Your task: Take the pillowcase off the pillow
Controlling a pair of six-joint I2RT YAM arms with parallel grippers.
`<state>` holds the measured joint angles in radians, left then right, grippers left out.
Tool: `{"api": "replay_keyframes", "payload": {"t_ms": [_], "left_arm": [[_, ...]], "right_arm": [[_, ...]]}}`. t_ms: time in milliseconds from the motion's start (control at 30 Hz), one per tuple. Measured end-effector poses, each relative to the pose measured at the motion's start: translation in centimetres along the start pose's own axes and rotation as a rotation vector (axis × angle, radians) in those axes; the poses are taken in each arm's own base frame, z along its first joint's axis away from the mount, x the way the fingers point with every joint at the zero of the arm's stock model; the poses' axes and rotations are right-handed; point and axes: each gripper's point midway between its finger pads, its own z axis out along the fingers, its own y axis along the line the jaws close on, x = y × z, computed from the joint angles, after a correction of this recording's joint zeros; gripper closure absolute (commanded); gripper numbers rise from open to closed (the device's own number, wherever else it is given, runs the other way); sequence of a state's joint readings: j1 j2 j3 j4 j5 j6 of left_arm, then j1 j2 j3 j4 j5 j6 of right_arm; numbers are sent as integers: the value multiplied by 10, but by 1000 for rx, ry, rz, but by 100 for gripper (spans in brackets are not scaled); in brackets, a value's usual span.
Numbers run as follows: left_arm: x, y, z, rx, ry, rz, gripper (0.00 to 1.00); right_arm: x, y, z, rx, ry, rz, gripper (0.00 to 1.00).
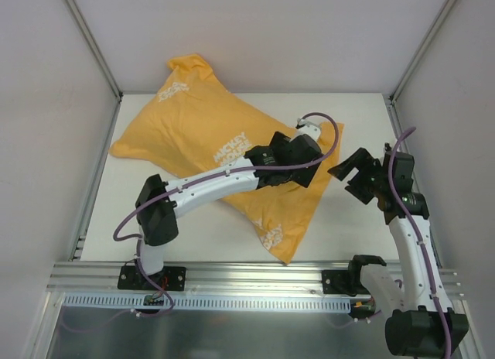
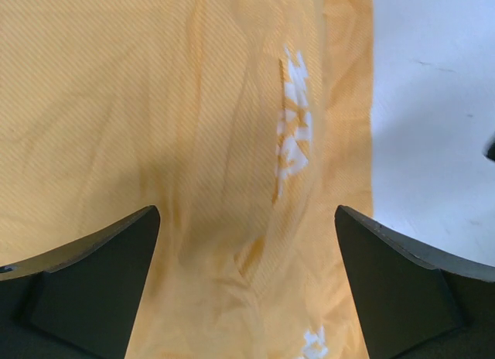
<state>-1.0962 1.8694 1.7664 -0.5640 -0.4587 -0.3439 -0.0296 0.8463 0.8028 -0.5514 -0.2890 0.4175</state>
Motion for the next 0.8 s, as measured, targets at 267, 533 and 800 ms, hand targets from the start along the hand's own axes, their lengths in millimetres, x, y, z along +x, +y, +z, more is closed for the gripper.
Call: {"api": "replay_keyframes", "payload": {"t_ms": [267,533,800], "left_arm": [[19,18,47,-194,45,153,21],[9,45,40,-268,36,140,83],[-8,95,7,-198,34,-85,100]], "right_arm": [[8,2,-1,-29,29,-3,9],[47,8,14,-52,160,-68,8],[83,37,49,-48,306,-174,8]]}}
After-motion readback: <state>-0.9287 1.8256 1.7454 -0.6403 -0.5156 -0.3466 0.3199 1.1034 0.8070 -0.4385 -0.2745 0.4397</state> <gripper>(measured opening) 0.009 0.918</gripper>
